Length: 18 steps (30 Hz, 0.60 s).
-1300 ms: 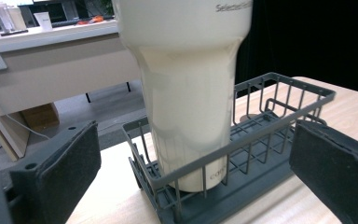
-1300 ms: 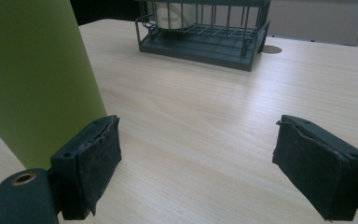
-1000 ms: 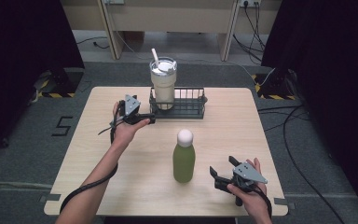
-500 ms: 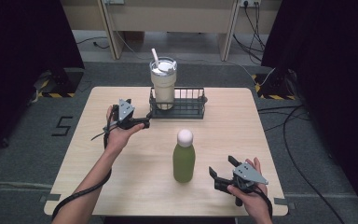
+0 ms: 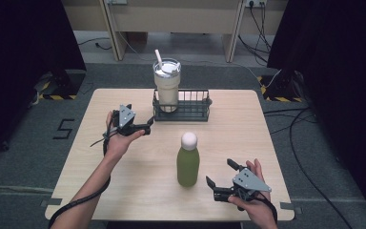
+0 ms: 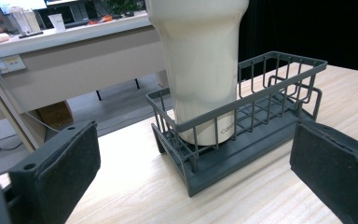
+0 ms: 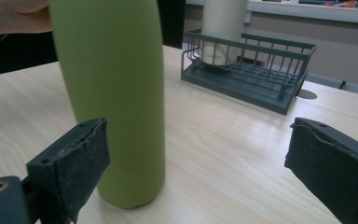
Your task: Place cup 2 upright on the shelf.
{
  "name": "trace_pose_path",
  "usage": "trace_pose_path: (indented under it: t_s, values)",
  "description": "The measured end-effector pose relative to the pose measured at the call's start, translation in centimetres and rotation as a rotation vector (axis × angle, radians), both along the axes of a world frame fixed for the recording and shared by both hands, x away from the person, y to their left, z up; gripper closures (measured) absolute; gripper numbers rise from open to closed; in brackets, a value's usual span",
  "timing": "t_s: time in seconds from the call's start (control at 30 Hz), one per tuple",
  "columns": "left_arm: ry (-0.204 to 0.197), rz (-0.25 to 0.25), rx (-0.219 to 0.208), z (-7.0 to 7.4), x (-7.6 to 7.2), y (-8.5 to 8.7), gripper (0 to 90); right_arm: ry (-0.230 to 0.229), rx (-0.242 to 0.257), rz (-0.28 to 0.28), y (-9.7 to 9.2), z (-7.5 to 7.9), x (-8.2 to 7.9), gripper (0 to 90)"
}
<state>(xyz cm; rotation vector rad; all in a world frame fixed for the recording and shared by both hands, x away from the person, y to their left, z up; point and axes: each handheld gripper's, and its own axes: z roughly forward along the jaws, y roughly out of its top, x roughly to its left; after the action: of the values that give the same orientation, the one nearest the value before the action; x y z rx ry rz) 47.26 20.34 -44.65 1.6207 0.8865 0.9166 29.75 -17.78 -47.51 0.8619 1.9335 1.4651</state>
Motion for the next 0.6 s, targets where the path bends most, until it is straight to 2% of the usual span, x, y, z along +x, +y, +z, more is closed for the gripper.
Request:
trace_pose_path:
  t_s: [0.27, 0.6]
  values:
    - [-0.015, -0.004, 0.011, 0.2, -1.4, 0.5, 0.8, -0.021, -0.01, 0.022, 1.1, 0.7, -0.3, 5.0]
    - [-0.005, -0.003, 0.02, -1.0, -3.4, 1.7, 0.8, -0.028, -0.003, 0.091, 3.8, 1.3, 0.7, 4.3]
